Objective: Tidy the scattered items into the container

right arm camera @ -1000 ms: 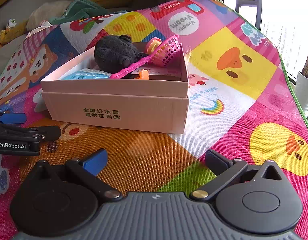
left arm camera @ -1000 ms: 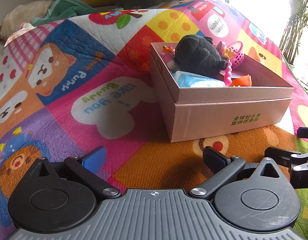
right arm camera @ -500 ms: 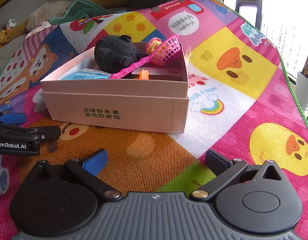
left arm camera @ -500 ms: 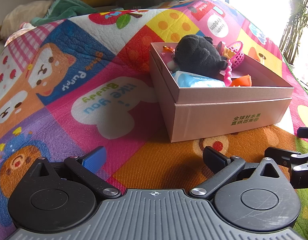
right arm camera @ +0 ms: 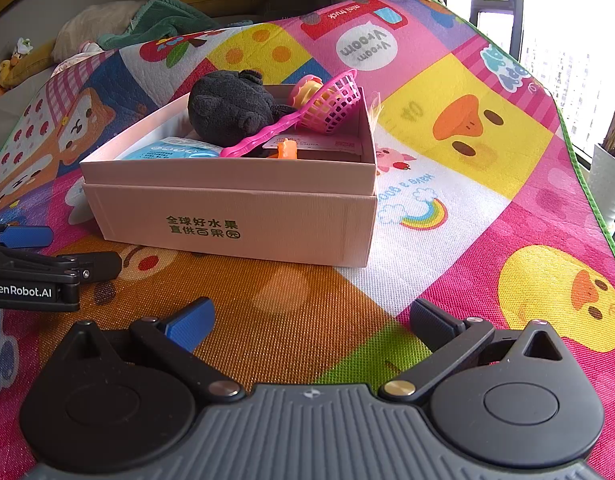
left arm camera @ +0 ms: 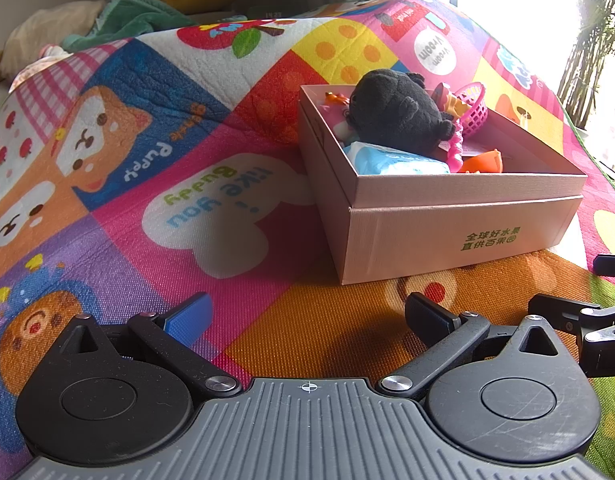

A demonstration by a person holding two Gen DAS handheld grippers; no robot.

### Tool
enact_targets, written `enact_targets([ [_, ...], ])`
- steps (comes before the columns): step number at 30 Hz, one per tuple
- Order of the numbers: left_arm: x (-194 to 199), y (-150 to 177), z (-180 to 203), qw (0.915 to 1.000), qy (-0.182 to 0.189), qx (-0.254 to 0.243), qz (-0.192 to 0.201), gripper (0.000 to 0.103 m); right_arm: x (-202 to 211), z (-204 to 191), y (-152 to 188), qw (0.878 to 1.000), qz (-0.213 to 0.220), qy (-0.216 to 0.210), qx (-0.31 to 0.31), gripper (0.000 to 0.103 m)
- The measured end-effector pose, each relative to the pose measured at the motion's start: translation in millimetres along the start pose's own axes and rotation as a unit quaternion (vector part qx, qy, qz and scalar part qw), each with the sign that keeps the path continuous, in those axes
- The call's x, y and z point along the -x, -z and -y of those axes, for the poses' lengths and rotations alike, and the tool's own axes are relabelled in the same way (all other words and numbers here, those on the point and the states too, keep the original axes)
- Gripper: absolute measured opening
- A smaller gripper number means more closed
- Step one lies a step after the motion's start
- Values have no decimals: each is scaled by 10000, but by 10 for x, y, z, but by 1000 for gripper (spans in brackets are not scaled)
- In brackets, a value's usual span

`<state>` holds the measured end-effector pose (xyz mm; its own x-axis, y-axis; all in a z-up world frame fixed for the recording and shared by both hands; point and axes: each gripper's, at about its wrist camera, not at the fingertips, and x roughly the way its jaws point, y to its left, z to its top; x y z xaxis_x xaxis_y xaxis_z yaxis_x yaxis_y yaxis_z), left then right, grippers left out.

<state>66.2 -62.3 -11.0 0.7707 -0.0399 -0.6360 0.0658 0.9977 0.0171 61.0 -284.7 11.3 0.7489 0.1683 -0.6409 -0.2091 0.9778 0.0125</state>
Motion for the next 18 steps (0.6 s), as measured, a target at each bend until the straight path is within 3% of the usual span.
enact_targets([
  [11, 0, -5, 10, 10000, 14, 4, 0, 103, 3, -6, 6, 10000, 1, -2, -6, 103],
  [15, 95, 25, -8, 9997, 158, -17, -201, 103, 3, -13, 6, 10000, 0, 7, 4, 103],
  [18, 180, 78, 51, 9995, 24, -3, -324, 103, 3, -7, 6, 10000, 1, 7, 4, 103],
])
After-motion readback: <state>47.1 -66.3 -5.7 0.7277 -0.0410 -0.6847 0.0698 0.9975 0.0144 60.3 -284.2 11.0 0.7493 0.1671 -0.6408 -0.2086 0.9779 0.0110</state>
